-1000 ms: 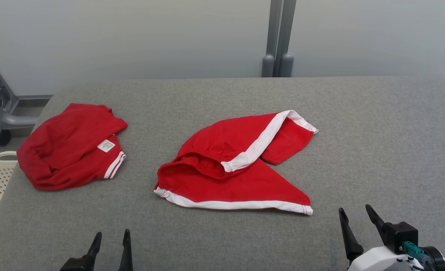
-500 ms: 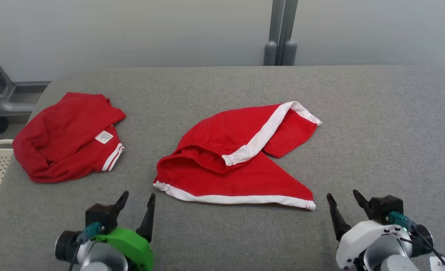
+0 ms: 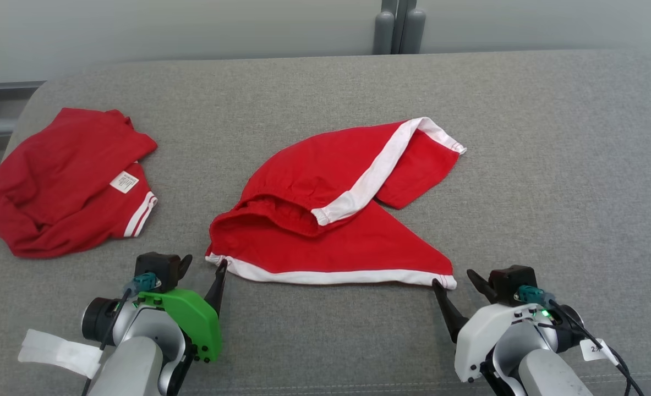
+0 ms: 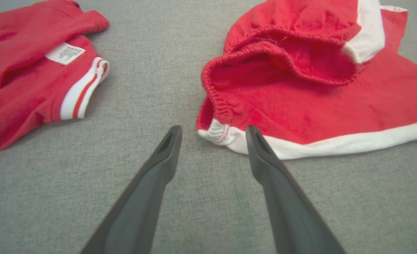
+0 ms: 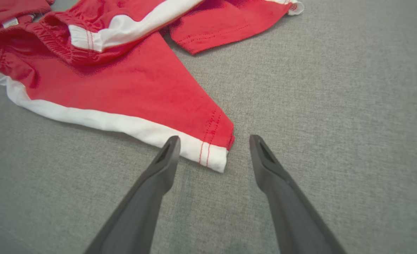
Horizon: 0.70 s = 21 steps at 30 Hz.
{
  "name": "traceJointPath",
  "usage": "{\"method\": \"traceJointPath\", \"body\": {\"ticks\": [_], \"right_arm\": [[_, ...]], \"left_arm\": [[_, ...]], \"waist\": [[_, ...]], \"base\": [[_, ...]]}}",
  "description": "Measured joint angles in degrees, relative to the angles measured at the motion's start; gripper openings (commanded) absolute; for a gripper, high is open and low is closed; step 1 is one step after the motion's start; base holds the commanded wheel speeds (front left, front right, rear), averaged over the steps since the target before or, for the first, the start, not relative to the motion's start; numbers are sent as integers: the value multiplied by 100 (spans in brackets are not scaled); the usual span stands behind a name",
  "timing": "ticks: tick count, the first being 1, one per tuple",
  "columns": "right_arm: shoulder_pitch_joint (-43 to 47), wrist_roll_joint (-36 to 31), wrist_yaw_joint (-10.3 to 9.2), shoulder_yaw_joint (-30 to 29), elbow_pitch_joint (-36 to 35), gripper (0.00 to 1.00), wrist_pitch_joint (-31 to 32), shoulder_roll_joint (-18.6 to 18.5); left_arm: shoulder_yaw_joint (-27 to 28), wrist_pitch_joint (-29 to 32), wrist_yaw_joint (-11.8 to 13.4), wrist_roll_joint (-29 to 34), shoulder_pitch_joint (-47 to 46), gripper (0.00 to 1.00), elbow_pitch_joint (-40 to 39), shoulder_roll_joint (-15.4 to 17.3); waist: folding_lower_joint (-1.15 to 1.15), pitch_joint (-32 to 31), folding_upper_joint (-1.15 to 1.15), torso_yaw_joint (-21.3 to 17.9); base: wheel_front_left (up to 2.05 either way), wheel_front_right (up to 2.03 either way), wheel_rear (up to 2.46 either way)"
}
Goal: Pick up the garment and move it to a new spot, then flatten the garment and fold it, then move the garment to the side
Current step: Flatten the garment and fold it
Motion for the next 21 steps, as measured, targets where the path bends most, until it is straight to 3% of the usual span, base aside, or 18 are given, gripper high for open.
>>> {"method": "traceJointPath", "body": {"ticks": [2,3,4,6,10,11,14,21], "right_arm": [[-29,60,0,66,81,100,-45,-1],[-53,74,0,88,113,100,-63,-1],[-81,100,0,105,138,100,-96,-1],[-104,103,0,115,192,100,-131,-1],[-127,83,0,104,283,100,-177,-2],[-140,83,0,103,307,100,-178,-2],[-172,86,0,52,370,100,-178,3],[-220,103,0,-97,502,100,-191,-2]], "left_arm": [[-66,-71,0,-78,-59,96,99,30],[-112,-79,0,-101,-88,92,145,37],[-152,-98,0,-123,-118,79,194,41],[-230,-118,0,-152,-196,64,280,46],[-375,-169,0,-230,-356,60,437,58],[-410,-174,0,-237,-396,48,467,59],[-519,-176,0,-291,-497,38,578,59],[-694,-242,0,-426,-651,29,771,63]], "waist": [[0,38,0,-36],[0,54,0,-47],[0,71,0,-55],[0,100,0,-58],[0,134,0,-34],[0,141,0,-26],[0,167,0,-13],[0,230,0,4]], "base": [[0,0,0],[0,0,0],[0,0,0],[0,0,0],[0,0,0],[0,0,0],[0,0,0],[0,0,0]]}}
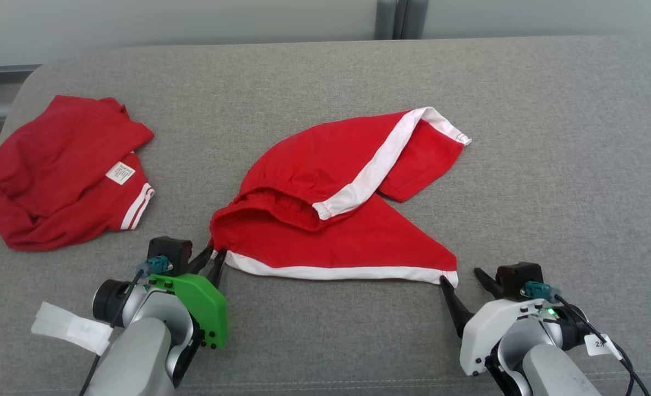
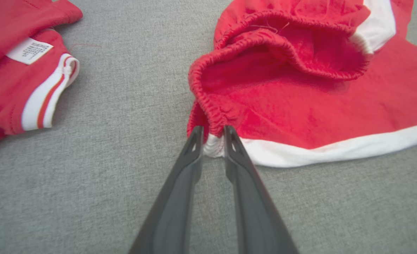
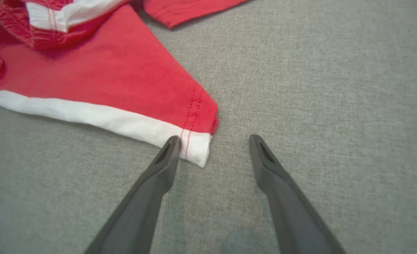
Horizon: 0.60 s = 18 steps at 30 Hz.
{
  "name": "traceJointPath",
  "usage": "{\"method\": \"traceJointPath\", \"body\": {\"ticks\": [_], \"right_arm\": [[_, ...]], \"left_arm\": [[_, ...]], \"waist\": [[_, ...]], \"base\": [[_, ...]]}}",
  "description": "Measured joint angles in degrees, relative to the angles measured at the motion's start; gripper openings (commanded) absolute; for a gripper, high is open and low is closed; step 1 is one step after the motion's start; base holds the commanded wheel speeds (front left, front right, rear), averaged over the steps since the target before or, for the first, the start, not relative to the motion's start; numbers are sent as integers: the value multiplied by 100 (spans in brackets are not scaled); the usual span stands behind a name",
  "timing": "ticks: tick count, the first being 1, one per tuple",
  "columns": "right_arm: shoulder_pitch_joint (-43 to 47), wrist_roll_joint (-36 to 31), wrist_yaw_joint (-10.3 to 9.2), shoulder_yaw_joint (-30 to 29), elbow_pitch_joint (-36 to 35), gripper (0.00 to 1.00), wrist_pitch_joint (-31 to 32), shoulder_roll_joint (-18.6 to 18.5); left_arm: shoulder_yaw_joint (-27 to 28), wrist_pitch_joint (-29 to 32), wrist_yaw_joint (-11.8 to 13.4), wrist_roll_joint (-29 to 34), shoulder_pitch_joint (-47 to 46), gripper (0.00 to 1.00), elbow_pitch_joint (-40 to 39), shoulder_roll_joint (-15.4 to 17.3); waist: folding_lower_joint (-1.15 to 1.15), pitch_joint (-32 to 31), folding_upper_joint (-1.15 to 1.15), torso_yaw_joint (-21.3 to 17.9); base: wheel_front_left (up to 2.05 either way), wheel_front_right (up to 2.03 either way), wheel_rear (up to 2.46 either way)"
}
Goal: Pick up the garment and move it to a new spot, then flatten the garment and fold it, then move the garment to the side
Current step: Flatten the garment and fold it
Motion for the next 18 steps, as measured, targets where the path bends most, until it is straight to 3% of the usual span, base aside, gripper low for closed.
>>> {"method": "traceJointPath", "body": {"ticks": [5,6,7,8,9,10,18], "right_arm": [[-77,-3,0,-22,71,100,32,0],[-100,-1,0,-21,86,94,46,0],[-110,-1,0,-31,105,72,55,2],[-121,-1,-1,-33,123,40,80,-1],[-131,4,-1,-40,133,7,99,-2],[-140,13,-1,-40,144,0,108,-2],[-156,90,3,-159,151,0,88,19]], "left_arm": [[-66,-4,0,-46,-84,20,144,-22],[-75,-22,0,-71,-100,15,172,-24],[-76,-37,0,-77,-117,9,194,-23],[-79,-53,0,-82,-137,0,219,-25],[-87,-69,0,-100,-150,0,243,-27],[-94,-78,0,-114,-163,0,270,-29],[33,-220,0,-420,-193,0,443,-196]], "waist": [[0,57,0,40],[0,72,0,46],[0,87,0,50],[0,101,0,55],[0,114,0,60],[0,125,0,64],[0,98,0,95]], "base": [[0,0,0],[0,0,0],[0,0,0],[0,0,0],[0,0,0],[0,0,0],[0,0,0]]}}
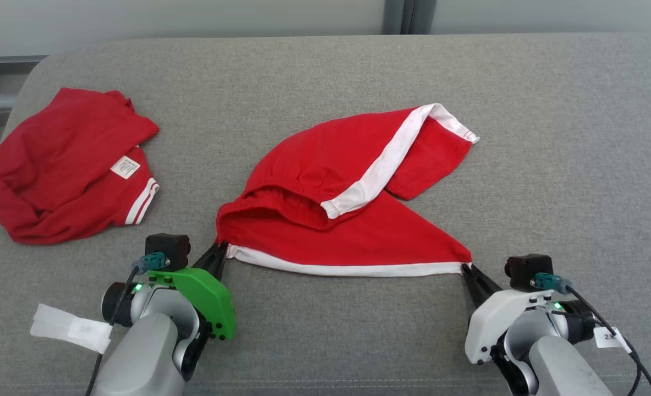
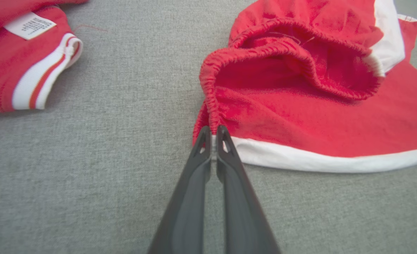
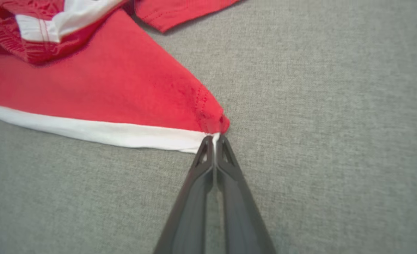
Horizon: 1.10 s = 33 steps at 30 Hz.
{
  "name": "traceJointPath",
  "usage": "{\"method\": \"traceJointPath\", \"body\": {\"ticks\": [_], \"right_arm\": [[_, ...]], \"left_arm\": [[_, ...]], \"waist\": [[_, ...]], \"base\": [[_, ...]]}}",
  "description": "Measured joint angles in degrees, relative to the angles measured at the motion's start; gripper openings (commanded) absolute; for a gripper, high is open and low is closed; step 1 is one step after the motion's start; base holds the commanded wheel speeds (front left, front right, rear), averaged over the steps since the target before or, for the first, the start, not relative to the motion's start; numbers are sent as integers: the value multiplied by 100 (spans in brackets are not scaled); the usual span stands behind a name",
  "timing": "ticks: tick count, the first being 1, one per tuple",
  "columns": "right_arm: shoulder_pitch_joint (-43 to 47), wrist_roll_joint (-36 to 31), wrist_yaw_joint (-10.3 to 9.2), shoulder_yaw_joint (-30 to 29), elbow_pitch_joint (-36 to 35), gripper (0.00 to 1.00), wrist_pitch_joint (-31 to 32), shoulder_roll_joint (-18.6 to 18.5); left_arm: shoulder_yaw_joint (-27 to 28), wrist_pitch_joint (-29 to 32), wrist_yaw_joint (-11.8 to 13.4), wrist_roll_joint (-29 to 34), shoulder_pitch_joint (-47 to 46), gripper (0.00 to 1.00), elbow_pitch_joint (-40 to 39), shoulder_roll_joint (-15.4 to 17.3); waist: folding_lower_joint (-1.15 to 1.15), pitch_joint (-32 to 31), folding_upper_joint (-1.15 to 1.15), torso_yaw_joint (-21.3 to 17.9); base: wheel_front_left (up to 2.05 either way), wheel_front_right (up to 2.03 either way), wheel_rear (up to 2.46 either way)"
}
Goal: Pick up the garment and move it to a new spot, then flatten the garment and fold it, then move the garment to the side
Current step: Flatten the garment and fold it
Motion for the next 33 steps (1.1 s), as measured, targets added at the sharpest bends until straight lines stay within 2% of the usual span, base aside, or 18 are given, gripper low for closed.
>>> {"method": "traceJointPath", "body": {"ticks": [6,10,16,21,23,27,29,30,33], "right_arm": [[-146,233,-1,-554,-320,0,-380,-11],[-252,67,-1,-875,-738,0,-410,-9],[-328,111,-2,-1079,-1599,0,-68,-11],[-552,680,-5,-1126,-2447,0,263,-18],[-787,870,-4,-1100,-2757,0,399,-16],[-1449,1147,-4,-972,-2955,0,678,-20],[-1842,1118,-5,-847,-2757,0,799,-23],[-2284,1170,-5,-706,-2398,0,883,-23],[-3035,1236,-5,-513,-1742,0,912,-23]], "left_arm": [[202,-62,0,-426,-37,0,-263,-123],[353,-88,0,-778,-75,0,-678,-212],[521,405,0,-1575,-75,0,-1544,-326],[805,982,67,-2447,-77,0,-2441,-457],[906,1229,181,-2893,-126,0,-2865,-512],[1034,1533,565,-3323,-614,0,-3434,-553],[1065,1655,760,-3349,-931,0,-3481,-558],[1138,1708,958,-3343,-1307,0,-3373,-561],[1296,1767,1151,-3361,-1933,0,-3074,-557]], "waist": [[0,-168,0,16],[0,-318,0,3],[0,-444,0,-115],[0,-336,0,-255],[0,-235,0,-312],[0,38,0,-446],[0,200,0,-529],[0,378,0,-618],[0,664,0,-768]], "base": [[0,0,0],[0,0,0],[0,0,0],[0,0,0],[0,0,0],[0,0,0],[0,0,0],[0,0,0],[0,0,0]]}}
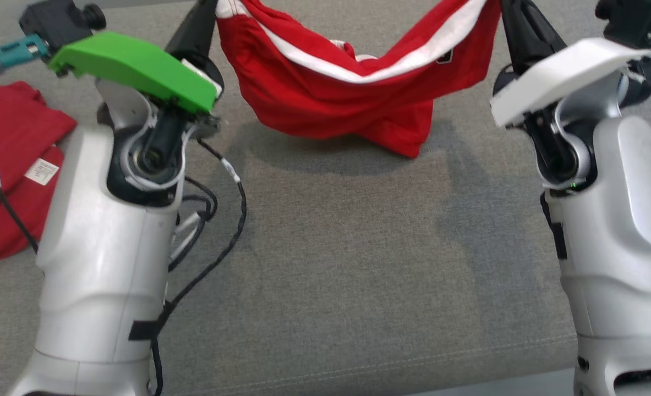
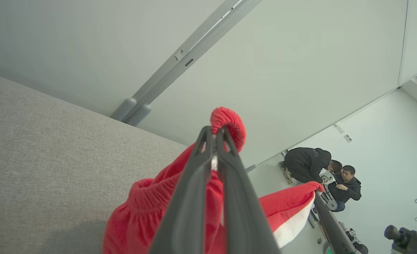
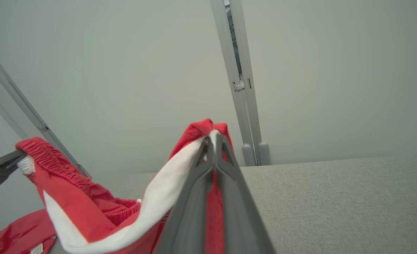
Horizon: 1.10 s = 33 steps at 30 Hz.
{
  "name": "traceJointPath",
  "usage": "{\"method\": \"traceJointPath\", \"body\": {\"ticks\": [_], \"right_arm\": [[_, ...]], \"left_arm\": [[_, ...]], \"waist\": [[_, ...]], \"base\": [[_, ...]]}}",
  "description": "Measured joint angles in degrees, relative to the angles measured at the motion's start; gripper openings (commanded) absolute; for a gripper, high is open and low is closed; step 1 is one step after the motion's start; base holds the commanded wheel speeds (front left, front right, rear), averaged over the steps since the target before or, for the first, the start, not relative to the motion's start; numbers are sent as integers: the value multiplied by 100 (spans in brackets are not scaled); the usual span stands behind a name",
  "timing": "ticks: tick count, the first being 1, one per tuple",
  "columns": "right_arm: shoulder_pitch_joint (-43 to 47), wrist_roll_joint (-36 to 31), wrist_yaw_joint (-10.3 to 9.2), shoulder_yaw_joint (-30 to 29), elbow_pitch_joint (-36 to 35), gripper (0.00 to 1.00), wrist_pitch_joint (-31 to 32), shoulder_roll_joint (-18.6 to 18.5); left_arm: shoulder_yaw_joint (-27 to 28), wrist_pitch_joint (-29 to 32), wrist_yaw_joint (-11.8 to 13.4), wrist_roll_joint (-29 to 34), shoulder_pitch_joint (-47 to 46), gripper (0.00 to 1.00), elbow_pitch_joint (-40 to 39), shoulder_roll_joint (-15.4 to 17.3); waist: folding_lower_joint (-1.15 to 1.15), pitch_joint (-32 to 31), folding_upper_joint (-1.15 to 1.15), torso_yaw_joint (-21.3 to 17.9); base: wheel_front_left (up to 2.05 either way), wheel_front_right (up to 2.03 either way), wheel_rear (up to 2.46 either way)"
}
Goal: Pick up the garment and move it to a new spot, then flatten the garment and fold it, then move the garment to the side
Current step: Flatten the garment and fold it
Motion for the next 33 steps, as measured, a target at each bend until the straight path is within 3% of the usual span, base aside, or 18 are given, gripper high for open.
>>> {"method": "traceJointPath", "body": {"ticks": [6,10,15,20,23,27,30,33], "right_arm": [[-1412,-113,-1,278,1036,0,-314,9],[-2492,-422,-2,48,1817,0,-904,-12],[-3527,-786,1,-219,2574,0,-1835,7],[-4400,-1048,3,-680,2780,0,-2476,-1],[-4516,-1294,4,-789,2843,0,-2521,10],[-4286,-1504,3,-767,3117,0,-2544,-2],[-3923,-1597,3,-538,3464,0,-2450,-89],[-3579,-1521,3,-264,3663,0,-2285,-212]], "left_arm": [[390,-63,344,-105,-1117,0,655,15],[643,-313,436,-230,-1914,0,1174,14],[712,-840,94,-67,-2608,0,1613,53],[925,-1345,-270,-319,-3321,0,1797,-10],[927,-1319,-307,-646,-3412,0,2009,-21],[631,-1234,-404,-619,-3114,0,2392,-29],[242,-810,-416,-617,-2622,0,2749,-30],[-58,-343,-583,-705,-2230,0,2894,-33]], "waist": [[0,502,0,-281],[1,875,0,-511],[1,1158,0,-833],[1,1315,0,-1046],[1,1379,0,-1045],[0,1449,0,-949],[0,1527,0,-845],[0,1587,0,-707]], "base": [[0,0,0],[0,0,0],[0,0,0],[0,0,0],[0,0,0],[0,0,0],[0,0,0],[0,0,0]]}}
